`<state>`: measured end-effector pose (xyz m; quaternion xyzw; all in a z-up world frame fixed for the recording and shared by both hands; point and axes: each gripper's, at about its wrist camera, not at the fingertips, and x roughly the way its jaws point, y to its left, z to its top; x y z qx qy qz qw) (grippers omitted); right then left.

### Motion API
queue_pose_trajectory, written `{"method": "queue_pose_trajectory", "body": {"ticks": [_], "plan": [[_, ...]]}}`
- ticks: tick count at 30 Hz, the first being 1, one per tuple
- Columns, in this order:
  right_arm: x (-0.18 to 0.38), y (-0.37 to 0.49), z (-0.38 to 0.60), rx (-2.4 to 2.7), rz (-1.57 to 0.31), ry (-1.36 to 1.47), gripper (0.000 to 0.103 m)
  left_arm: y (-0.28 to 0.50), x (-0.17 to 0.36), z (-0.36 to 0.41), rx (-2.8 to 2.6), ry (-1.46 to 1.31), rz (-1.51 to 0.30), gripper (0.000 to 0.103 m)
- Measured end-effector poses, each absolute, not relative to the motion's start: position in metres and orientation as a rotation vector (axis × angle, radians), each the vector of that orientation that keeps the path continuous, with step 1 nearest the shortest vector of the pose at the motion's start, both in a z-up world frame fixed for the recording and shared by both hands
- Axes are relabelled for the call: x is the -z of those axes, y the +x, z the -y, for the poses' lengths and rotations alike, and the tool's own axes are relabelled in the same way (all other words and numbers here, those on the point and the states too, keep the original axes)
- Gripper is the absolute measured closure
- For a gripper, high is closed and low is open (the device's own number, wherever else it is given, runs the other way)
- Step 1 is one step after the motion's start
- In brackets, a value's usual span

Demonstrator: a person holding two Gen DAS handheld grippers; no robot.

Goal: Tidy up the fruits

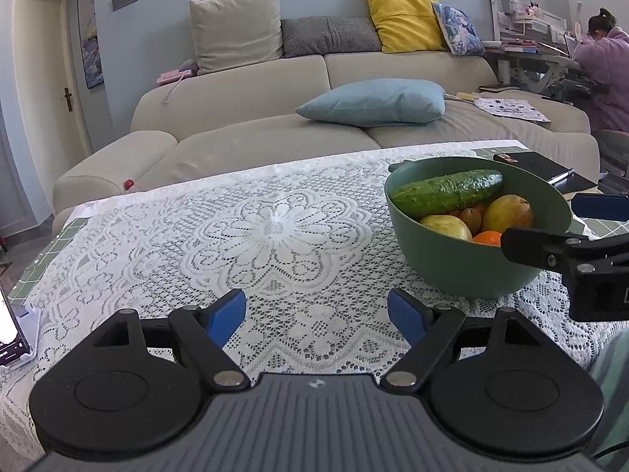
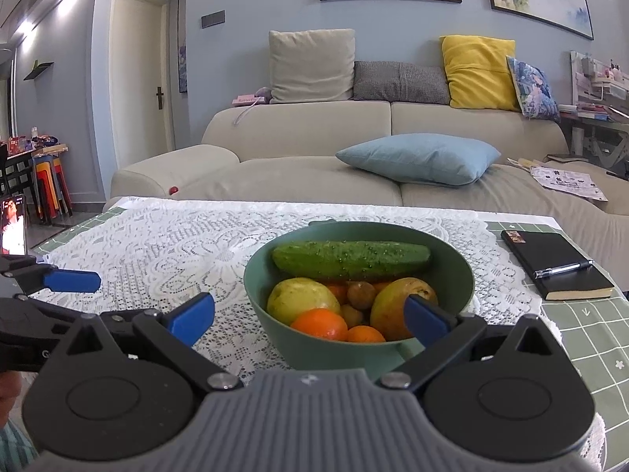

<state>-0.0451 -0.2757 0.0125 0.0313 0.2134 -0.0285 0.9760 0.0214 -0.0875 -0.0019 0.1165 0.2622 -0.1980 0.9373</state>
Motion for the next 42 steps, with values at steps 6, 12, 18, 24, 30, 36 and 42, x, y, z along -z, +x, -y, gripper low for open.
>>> {"method": "queue_pose_trajectory", "body": {"ticks": [6,12,18,24,30,36,42], "plan": [[-0.0119,-0.0446,0.2758,0.057,-0.434,0.060,0.004,0.0219,0.0014,0.0868,0.406,0.235,-0.540,0.007],[-0.0112,-0.0436,0.2753,0.055,-0.439,0.058,0.004,0.0225,0.0016,0.0859,0.404,0.230,-0.545,0.007],[-0.0101,-0.0429,0.2742,0.054,-0.443,0.051,0.004,0.0229,0.0015,0.0857,0.402,0.228,-0.546,0.007],[-0.0097,-0.0428,0.2740,0.054,-0.444,0.049,0.004,0.0227,0.0015,0.0854,0.402,0.227,-0.548,0.007],[-0.0098,-0.0428,0.2734,0.054,-0.445,0.048,0.004,0.0224,0.0011,0.0853,0.403,0.226,-0.550,0.007],[-0.0072,-0.0422,0.2728,0.052,-0.451,0.042,0.004,0.0228,0.0008,0.0846,0.403,0.224,-0.550,0.007],[-0.0075,-0.0422,0.2719,0.051,-0.452,0.039,0.004,0.0228,0.0003,0.0841,0.400,0.222,-0.552,0.007]]}}
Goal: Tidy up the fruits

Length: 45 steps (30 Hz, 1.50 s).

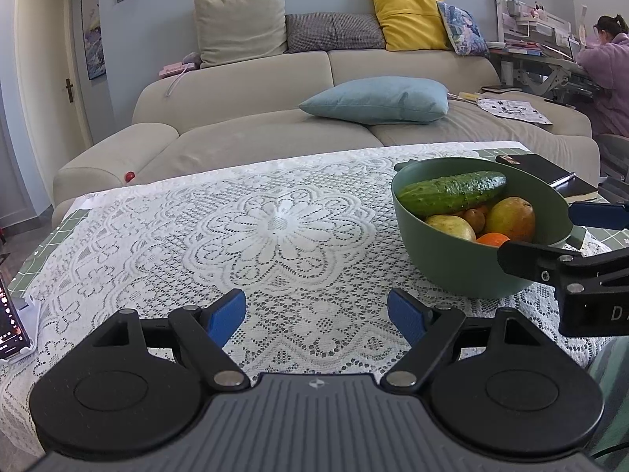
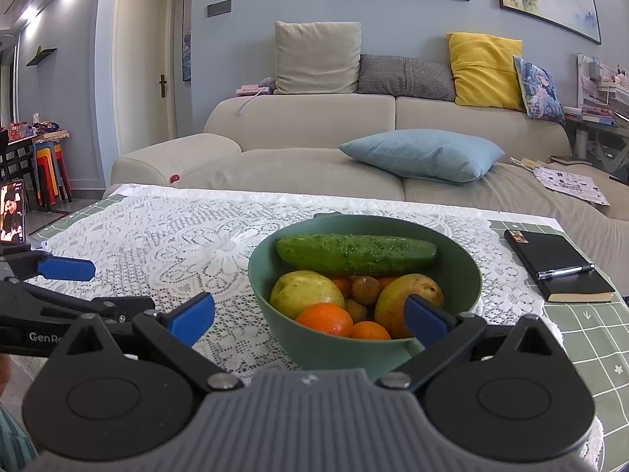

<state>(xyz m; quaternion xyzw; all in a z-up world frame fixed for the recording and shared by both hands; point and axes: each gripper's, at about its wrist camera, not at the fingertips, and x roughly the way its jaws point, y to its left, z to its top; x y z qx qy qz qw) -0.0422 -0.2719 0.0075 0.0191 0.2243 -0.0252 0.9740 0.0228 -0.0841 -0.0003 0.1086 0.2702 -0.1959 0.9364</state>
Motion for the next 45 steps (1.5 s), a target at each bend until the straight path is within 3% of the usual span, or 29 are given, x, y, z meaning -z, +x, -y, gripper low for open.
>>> {"method": "queue_pose_trajectory", "body": {"ticks": [45], "plan": [[-0.007,-0.040,0.272,0.064,-0.477,0.012,0.004,0.033,-0.007,0.060,0.228,0.077,-0.598,0.007]]}}
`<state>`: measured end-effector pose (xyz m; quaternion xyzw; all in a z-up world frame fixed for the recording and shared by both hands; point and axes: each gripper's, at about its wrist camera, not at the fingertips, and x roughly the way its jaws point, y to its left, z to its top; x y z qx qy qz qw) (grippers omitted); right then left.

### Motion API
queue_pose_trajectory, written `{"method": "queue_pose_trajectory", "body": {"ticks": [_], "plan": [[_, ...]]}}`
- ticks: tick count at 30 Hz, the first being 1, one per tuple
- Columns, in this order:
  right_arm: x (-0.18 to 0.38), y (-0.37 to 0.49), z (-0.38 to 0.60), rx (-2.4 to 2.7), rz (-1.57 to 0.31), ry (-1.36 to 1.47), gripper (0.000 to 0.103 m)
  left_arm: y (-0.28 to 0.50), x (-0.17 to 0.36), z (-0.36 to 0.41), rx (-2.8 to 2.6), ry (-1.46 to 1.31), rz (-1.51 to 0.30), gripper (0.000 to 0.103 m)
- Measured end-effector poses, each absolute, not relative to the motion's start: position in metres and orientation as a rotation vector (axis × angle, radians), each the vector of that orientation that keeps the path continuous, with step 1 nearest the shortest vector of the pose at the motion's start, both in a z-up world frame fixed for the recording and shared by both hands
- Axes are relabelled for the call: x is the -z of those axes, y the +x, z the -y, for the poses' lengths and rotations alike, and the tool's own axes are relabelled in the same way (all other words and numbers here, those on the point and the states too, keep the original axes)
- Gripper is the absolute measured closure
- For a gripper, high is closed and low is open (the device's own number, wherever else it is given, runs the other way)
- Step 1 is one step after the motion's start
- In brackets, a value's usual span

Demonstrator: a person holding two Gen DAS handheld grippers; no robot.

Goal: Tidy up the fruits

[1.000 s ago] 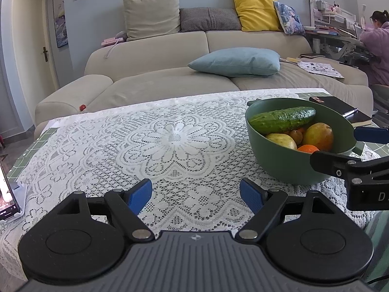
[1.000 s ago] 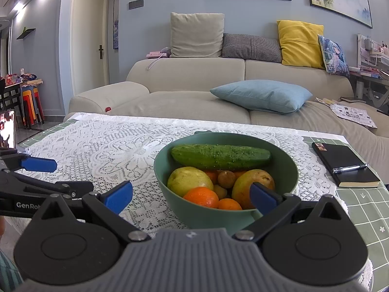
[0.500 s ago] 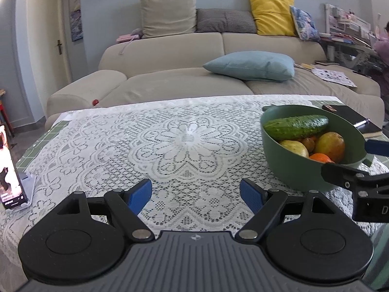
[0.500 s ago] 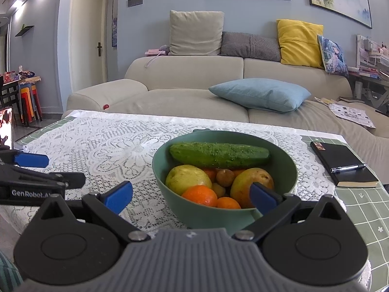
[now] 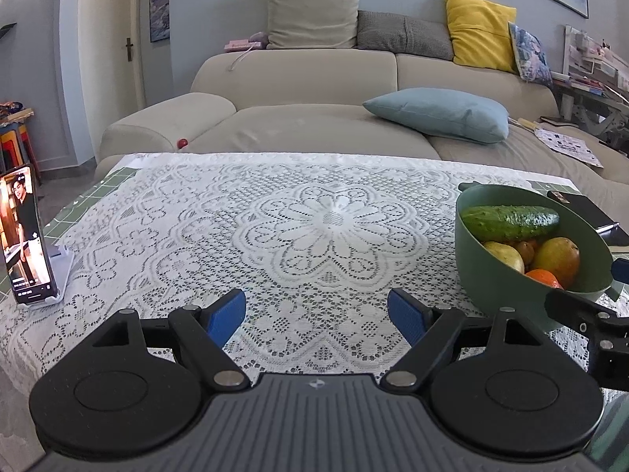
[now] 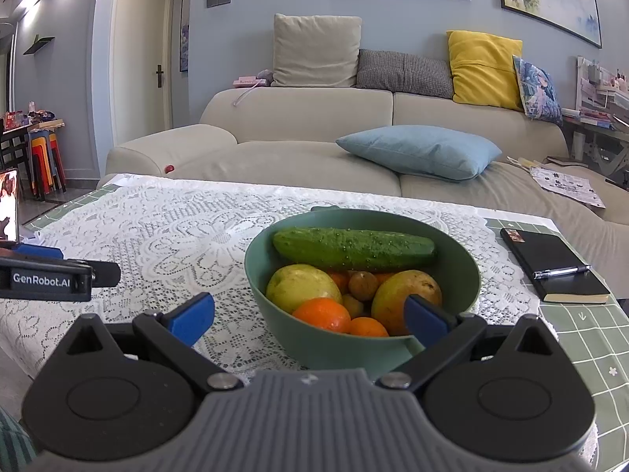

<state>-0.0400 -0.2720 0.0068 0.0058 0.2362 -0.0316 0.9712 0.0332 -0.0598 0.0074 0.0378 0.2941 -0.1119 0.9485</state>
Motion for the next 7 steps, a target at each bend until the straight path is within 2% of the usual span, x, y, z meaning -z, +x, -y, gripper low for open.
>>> {"method": "queue_pose_trajectory", "body": {"ticks": [7], "plan": [[-0.0068,-0.0393,0.2709,0.065,-0.481,0.007,0.004,0.0335,-0.0078,0.0590,0.221,0.078,-0.599,0.007]]}}
